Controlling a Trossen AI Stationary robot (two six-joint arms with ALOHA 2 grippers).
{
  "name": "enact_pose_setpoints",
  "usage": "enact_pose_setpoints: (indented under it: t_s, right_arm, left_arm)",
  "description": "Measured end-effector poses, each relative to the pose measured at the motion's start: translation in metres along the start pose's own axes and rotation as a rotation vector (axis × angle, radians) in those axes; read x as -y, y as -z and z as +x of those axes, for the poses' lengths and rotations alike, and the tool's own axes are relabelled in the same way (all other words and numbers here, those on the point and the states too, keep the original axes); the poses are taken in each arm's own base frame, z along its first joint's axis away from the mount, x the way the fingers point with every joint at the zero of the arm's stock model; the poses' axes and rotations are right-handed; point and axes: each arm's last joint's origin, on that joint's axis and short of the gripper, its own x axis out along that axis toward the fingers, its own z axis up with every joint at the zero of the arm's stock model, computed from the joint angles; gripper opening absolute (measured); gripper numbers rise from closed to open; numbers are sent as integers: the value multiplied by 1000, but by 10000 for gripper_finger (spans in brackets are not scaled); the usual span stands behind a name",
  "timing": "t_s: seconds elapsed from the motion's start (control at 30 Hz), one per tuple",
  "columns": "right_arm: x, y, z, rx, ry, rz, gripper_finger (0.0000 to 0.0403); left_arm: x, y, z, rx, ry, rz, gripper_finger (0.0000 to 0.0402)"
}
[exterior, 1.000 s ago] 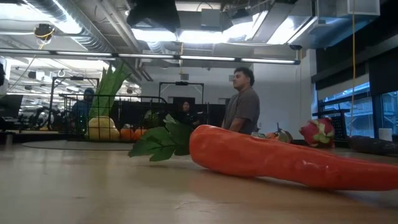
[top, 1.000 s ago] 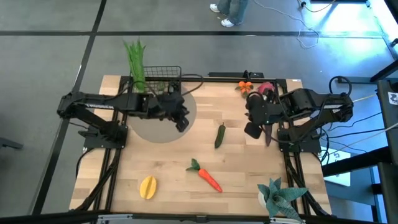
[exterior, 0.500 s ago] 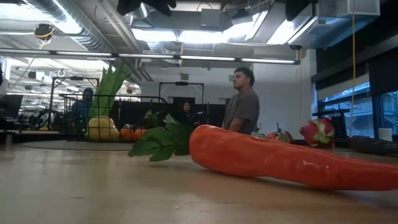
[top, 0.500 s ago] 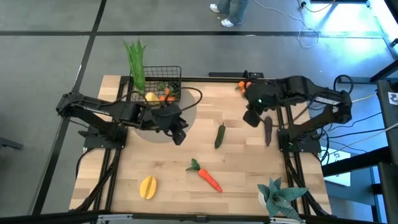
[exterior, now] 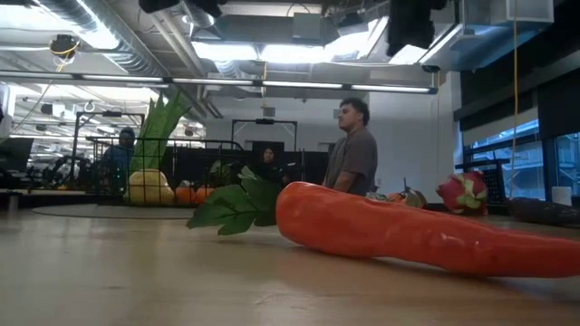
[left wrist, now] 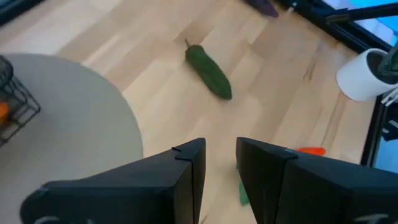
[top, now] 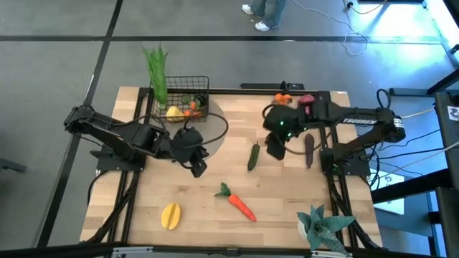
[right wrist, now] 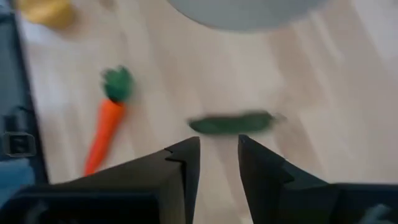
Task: Build produce basket
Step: Put the yellow starfruit into the wire basket
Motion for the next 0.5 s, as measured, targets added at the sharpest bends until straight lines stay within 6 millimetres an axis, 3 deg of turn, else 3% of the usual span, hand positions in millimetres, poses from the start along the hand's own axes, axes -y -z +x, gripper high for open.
enact_pose_setpoints:
  t_s: [0.23,0.5]
  right_arm:
    - [-37,1,18,151,-151,-108,97]
    - [-50,6,19,152,-179,-152,97]
  left_arm:
    - [7,13,-7,-57,17,6,79]
    - [11,43,-25,-332,29,-266,79]
